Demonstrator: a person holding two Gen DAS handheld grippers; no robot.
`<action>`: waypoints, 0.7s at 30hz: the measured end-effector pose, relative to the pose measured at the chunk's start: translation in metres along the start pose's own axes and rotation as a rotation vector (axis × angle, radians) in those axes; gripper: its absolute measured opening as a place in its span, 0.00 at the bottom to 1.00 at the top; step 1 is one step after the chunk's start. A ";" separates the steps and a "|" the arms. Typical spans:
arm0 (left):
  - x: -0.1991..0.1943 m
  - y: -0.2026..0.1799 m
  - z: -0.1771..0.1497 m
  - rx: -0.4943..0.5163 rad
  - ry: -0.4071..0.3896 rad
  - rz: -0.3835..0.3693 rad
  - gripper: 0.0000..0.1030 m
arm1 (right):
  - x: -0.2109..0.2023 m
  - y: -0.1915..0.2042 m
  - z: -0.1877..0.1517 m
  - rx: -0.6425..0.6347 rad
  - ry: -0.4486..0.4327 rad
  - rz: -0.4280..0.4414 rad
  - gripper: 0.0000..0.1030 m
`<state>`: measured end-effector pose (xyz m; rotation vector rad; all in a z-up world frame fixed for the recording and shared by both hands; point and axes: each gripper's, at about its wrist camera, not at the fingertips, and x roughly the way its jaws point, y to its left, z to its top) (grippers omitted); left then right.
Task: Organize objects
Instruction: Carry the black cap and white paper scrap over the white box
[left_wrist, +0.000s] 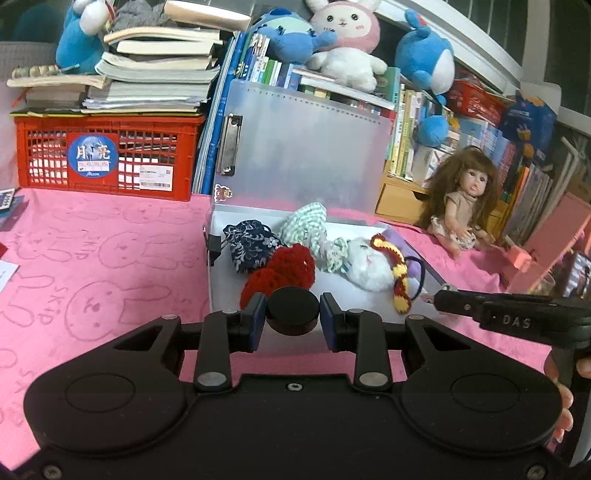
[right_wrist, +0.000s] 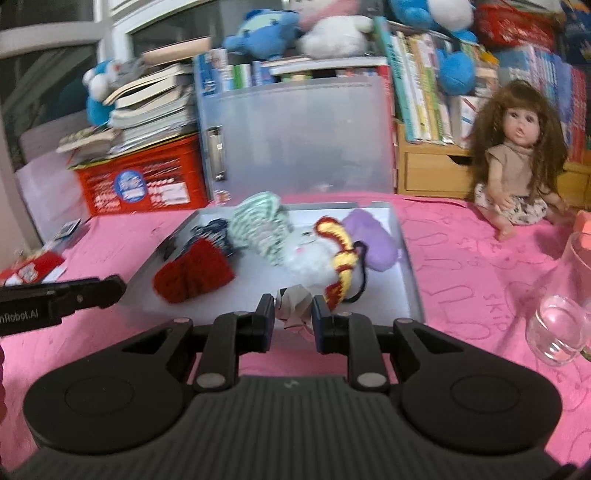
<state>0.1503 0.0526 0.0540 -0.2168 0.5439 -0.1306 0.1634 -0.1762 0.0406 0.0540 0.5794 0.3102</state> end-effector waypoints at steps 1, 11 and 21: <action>0.005 0.001 0.002 -0.007 0.004 0.000 0.29 | 0.003 -0.005 0.003 0.018 0.004 0.003 0.25; 0.067 -0.002 0.011 -0.028 0.058 0.019 0.29 | 0.047 -0.023 0.018 0.144 0.077 0.077 0.25; 0.093 -0.009 0.016 0.052 0.021 0.047 0.29 | 0.078 -0.024 0.013 0.153 0.129 0.046 0.25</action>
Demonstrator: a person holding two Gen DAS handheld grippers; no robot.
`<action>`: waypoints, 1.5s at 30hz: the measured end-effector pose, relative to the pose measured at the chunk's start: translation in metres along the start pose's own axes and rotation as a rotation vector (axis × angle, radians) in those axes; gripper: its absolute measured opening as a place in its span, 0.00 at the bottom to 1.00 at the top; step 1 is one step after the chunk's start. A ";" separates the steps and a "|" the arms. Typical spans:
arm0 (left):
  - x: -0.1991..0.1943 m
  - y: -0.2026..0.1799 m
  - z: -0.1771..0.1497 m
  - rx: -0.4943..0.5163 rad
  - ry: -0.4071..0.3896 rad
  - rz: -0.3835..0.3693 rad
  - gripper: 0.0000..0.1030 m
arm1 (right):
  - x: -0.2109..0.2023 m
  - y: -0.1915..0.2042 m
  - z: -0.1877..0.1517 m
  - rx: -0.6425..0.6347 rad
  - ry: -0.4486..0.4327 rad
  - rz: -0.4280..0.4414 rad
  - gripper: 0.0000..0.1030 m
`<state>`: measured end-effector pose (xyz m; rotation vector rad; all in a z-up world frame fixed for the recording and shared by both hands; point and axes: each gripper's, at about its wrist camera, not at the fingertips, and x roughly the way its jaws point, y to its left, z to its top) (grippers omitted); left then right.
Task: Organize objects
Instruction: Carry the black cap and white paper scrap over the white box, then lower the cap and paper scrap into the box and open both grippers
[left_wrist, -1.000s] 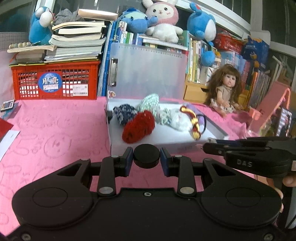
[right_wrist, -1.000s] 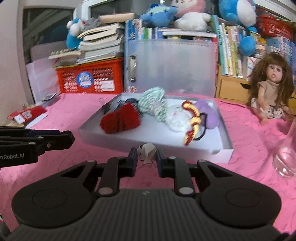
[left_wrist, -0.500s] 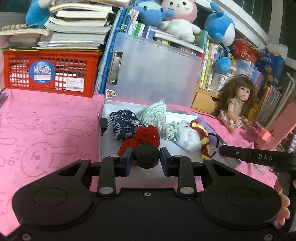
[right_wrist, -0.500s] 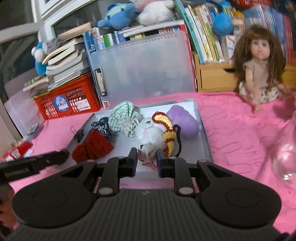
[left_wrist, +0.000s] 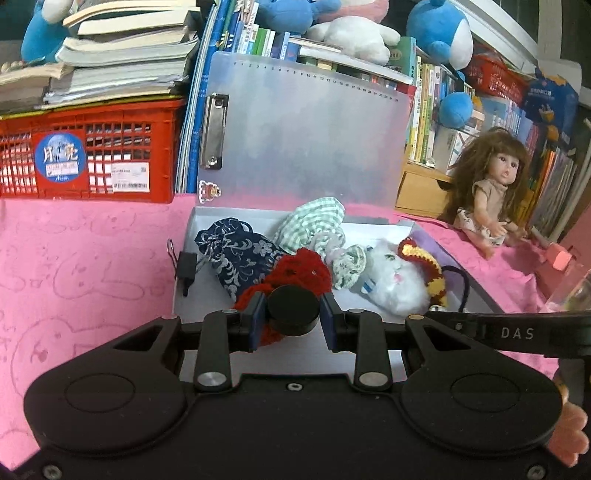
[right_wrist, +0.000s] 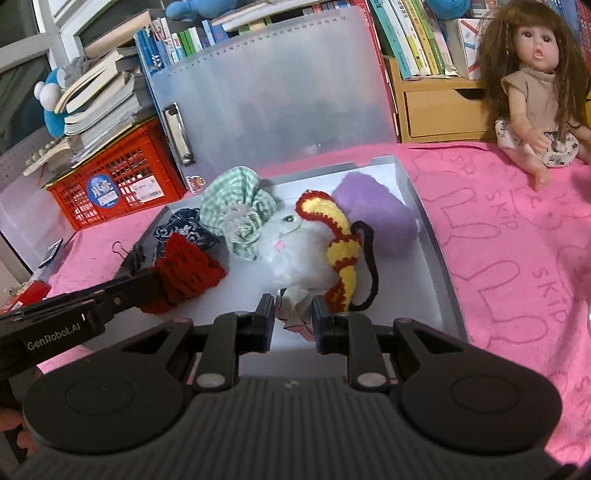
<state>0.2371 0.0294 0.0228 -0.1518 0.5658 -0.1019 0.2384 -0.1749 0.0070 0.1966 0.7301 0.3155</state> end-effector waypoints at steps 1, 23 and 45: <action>0.002 0.000 0.001 0.005 -0.004 0.005 0.29 | 0.002 -0.001 0.001 0.003 0.000 -0.003 0.25; 0.006 0.001 -0.003 0.047 -0.052 0.011 0.38 | 0.006 -0.014 0.004 0.036 -0.011 -0.040 0.28; -0.043 -0.003 -0.016 0.082 -0.032 -0.034 0.73 | -0.051 0.011 -0.015 -0.100 -0.104 0.000 0.61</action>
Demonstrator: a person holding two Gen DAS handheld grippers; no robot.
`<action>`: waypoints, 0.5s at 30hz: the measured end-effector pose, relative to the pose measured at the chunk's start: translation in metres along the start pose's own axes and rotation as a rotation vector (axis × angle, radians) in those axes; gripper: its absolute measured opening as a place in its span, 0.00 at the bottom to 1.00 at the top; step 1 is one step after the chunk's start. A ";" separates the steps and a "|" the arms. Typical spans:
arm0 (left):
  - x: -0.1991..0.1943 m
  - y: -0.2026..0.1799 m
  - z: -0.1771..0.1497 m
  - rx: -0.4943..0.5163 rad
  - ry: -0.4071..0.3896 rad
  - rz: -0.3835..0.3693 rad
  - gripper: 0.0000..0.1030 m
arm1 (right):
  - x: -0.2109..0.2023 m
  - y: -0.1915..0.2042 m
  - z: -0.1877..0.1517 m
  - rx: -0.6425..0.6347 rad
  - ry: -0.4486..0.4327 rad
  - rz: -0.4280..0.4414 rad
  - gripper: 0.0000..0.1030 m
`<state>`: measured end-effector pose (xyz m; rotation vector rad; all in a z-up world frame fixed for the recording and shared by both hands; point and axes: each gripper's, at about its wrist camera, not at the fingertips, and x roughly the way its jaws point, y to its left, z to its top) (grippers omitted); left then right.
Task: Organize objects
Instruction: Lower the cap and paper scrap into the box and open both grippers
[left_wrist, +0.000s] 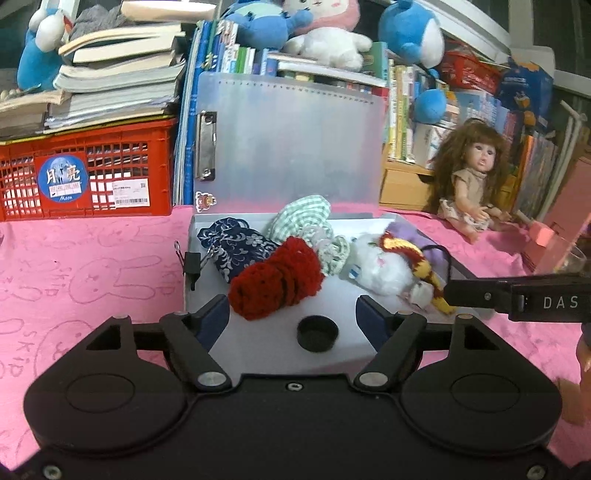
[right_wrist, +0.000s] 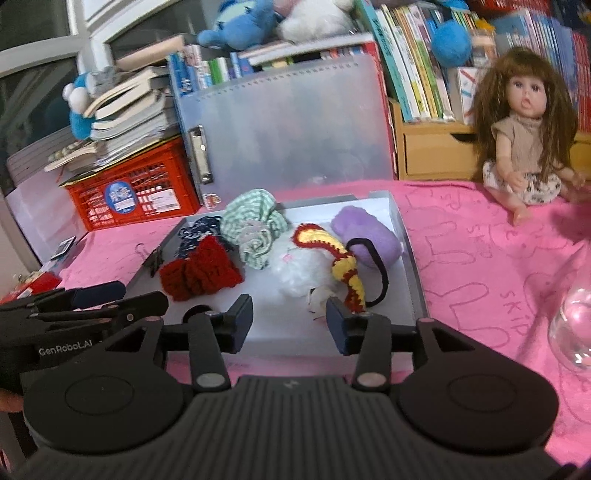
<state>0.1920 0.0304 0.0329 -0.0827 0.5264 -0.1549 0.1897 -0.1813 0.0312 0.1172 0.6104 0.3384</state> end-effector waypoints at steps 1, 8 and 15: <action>-0.005 -0.001 -0.002 0.006 -0.003 -0.007 0.73 | -0.005 0.002 -0.002 -0.015 -0.009 0.002 0.62; -0.045 -0.014 -0.019 0.061 -0.011 -0.059 0.74 | -0.036 0.019 -0.022 -0.112 -0.051 0.000 0.67; -0.075 -0.018 -0.042 0.069 0.004 -0.096 0.74 | -0.061 0.032 -0.050 -0.170 -0.084 -0.025 0.68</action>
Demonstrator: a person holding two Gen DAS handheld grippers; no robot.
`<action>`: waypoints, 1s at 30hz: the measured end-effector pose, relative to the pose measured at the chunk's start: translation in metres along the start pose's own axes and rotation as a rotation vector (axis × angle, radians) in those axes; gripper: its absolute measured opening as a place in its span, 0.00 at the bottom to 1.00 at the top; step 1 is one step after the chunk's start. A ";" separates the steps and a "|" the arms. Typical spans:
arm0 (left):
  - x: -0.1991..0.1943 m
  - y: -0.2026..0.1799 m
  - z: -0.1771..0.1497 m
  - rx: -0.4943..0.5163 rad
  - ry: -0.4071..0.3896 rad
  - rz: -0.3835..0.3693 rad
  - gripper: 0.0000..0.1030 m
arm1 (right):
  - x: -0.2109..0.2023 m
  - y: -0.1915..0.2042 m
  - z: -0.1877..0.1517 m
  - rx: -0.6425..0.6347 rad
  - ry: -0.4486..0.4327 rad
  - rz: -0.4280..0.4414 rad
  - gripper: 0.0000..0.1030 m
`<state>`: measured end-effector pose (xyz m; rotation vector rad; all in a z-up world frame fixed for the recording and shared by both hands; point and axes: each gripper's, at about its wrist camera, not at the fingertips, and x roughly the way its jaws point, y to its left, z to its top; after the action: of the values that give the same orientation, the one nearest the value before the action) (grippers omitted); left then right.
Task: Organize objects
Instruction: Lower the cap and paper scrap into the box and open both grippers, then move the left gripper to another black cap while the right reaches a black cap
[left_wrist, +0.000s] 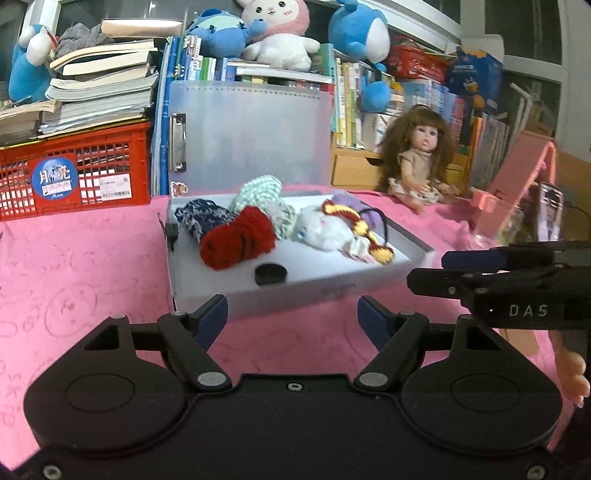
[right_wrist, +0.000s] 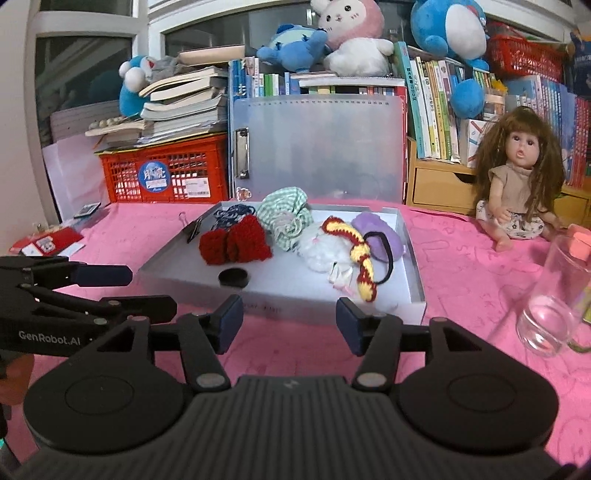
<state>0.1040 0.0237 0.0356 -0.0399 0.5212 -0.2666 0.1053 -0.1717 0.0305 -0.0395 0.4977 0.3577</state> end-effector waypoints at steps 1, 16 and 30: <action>-0.004 -0.002 -0.004 0.008 0.000 -0.001 0.74 | -0.004 0.003 -0.004 -0.004 -0.002 0.001 0.68; -0.030 -0.012 -0.049 0.042 0.081 -0.060 0.57 | -0.056 0.032 -0.051 -0.066 -0.005 0.060 0.71; -0.021 -0.017 -0.056 0.046 0.114 -0.081 0.48 | -0.072 0.049 -0.090 -0.116 0.077 0.087 0.73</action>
<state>0.0546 0.0140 -0.0005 -0.0013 0.6272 -0.3613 -0.0123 -0.1602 -0.0122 -0.1448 0.5558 0.4712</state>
